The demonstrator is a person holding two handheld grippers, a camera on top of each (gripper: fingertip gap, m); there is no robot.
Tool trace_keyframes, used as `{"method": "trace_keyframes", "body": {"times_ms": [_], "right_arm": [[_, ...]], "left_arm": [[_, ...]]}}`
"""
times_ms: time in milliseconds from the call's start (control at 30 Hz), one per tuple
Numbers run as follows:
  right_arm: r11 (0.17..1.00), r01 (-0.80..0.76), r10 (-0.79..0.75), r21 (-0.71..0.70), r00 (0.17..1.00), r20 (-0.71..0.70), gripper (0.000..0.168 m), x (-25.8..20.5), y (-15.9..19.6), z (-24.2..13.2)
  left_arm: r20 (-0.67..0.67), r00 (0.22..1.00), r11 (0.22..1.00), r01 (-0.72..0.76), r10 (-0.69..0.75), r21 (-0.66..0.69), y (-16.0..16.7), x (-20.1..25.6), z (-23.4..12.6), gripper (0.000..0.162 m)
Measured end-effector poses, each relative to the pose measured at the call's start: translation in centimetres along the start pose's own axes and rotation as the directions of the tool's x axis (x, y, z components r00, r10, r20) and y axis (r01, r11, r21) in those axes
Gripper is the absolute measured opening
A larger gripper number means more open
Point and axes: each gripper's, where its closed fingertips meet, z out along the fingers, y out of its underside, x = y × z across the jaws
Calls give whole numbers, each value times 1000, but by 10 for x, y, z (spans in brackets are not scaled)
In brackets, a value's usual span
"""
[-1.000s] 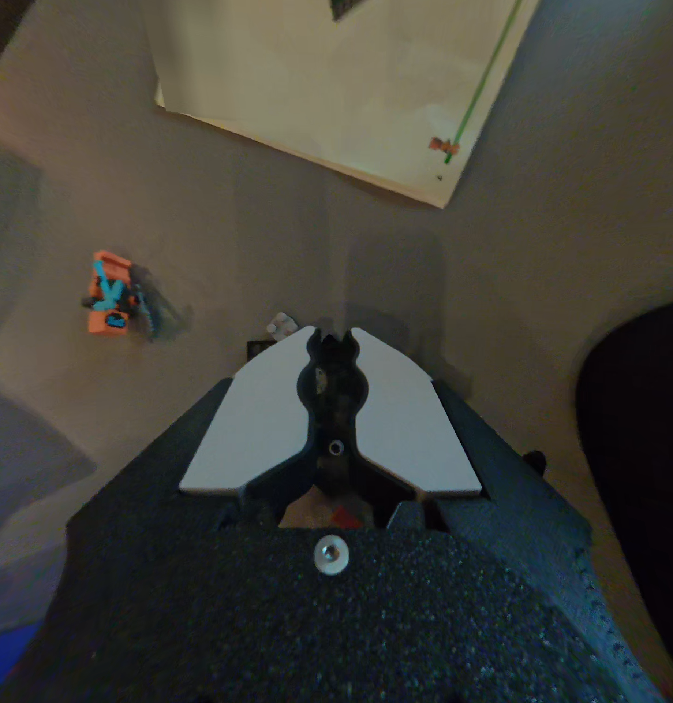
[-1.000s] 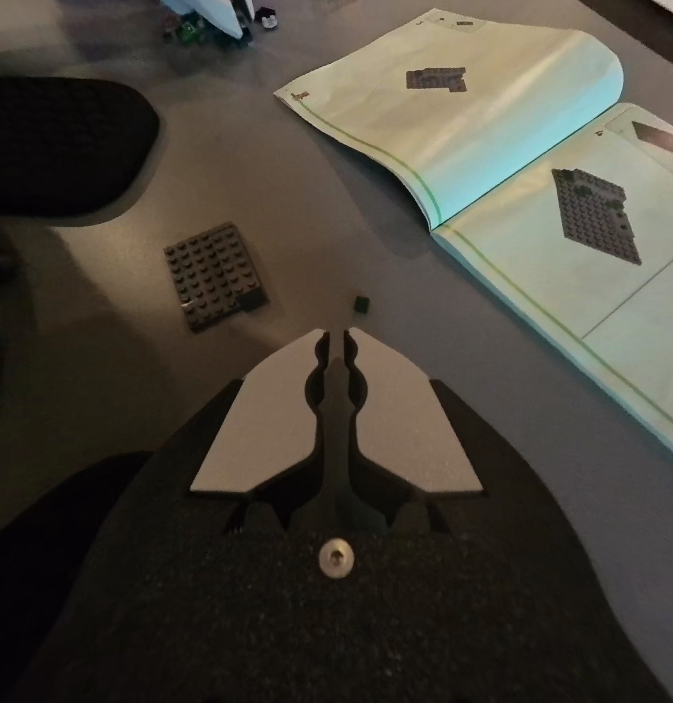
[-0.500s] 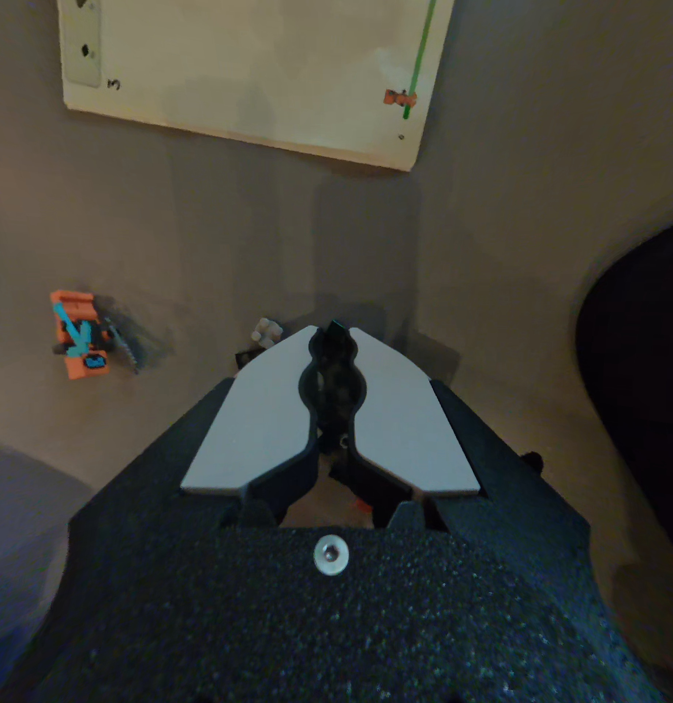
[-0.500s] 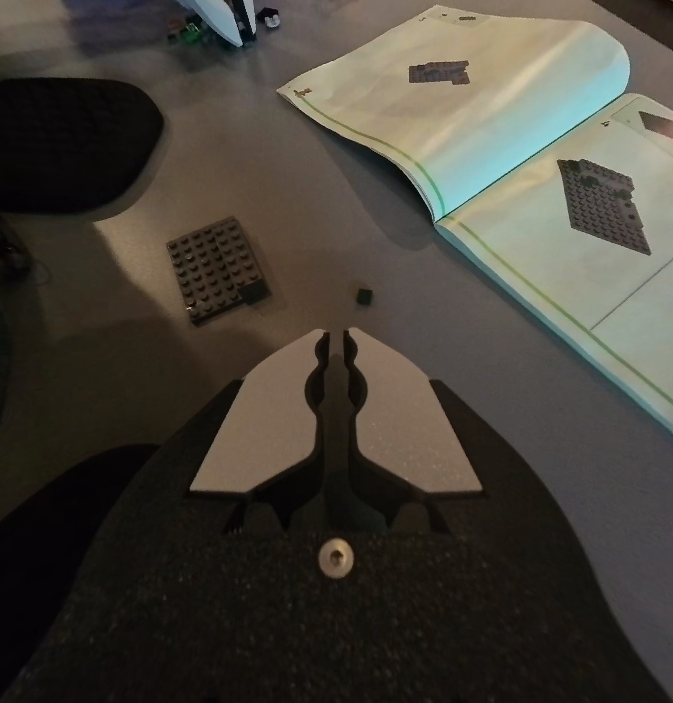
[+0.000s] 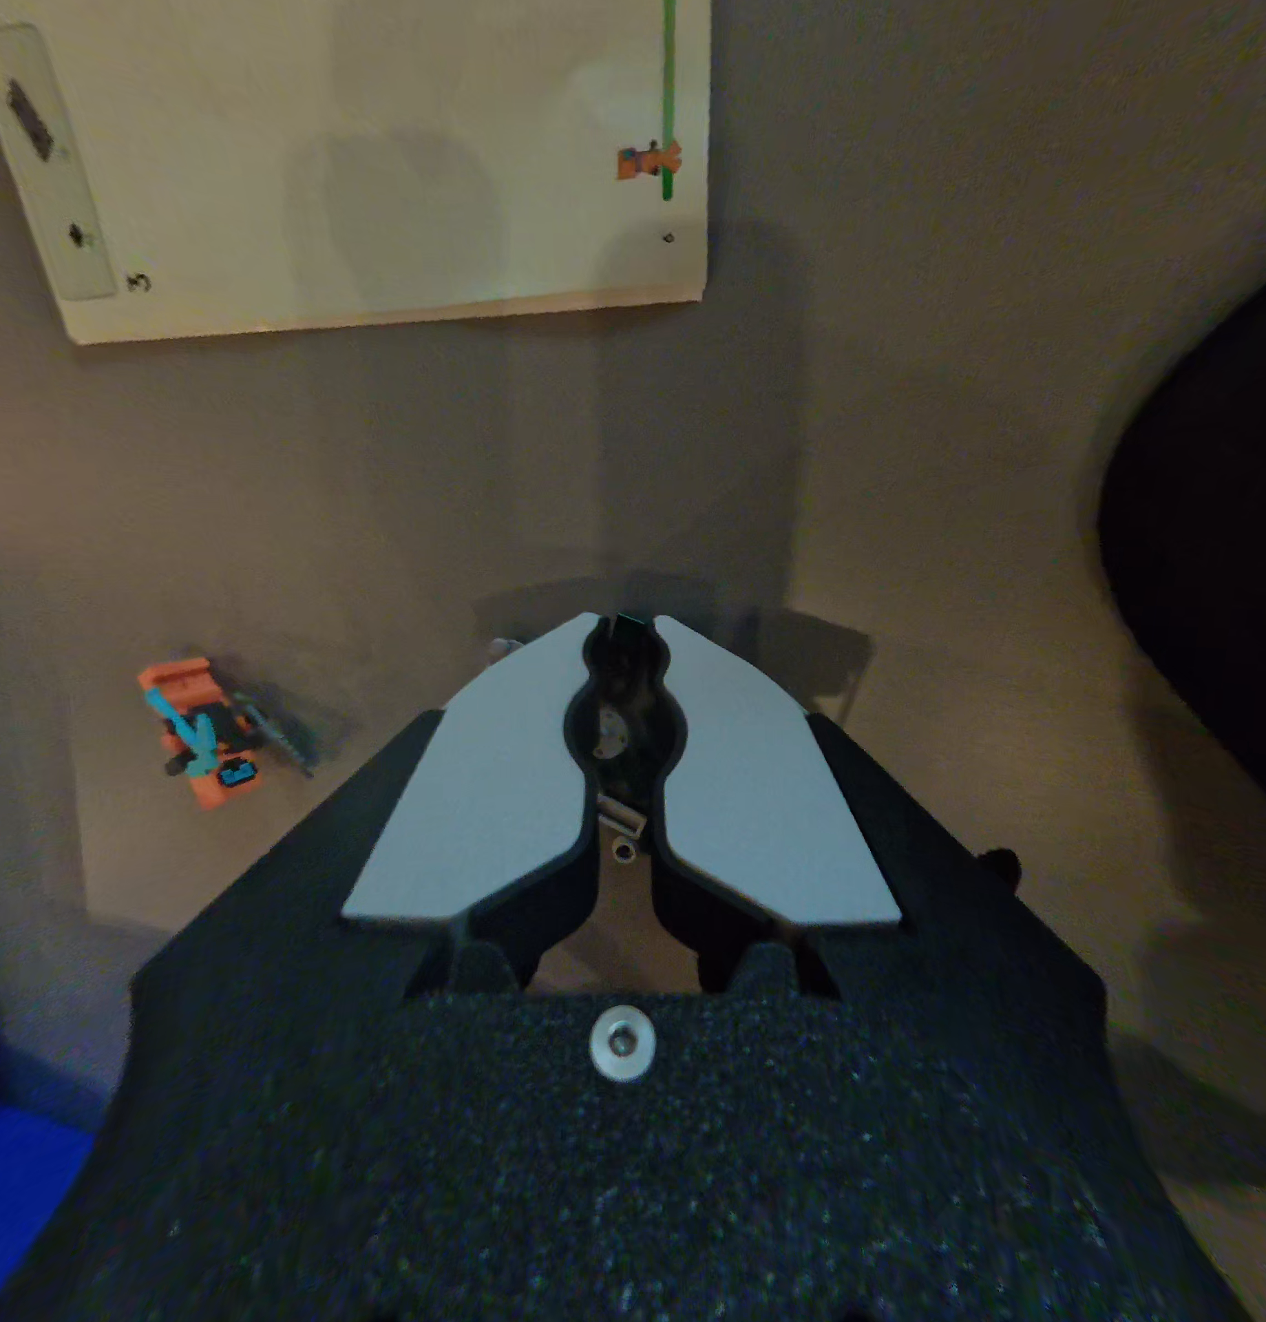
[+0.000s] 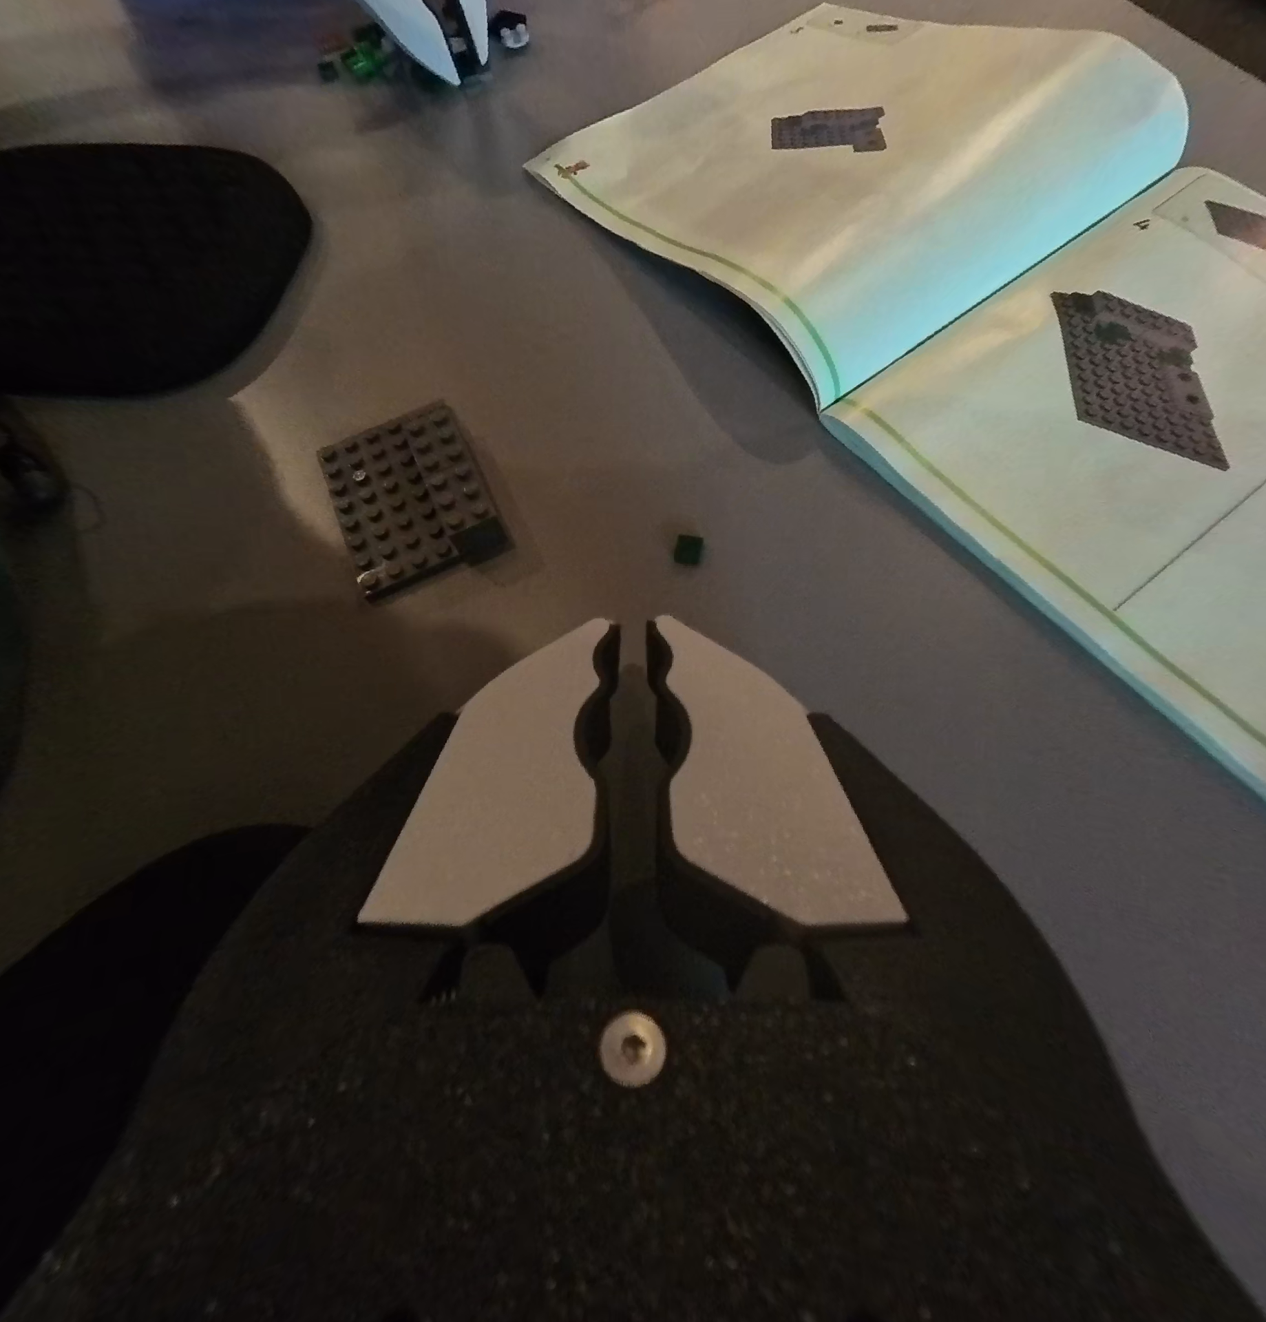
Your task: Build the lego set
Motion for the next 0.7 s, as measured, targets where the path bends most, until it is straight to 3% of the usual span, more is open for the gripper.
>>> {"method": "trace_keyframes", "body": {"times_ms": [433, 567, 700], "right_arm": [[1000, 4, -4, -1, 1000, 2, 7, -2, -3, -2], [1000, 8, -8, 2, 1000, -11, 7, -2, -5, -7], [1000, 12, -11, 12, 1000, -20, 7, -4, -7, -11]], "left_arm": [[-96, 994, 999, 42, -42, 0, -3, 2, 1, 7], [-97, 995, 996, 32, -24, 87, -35, 15, -4, 7], [-140, 990, 985, 6, 18, 170, -96, 40, -1, 7]]}}
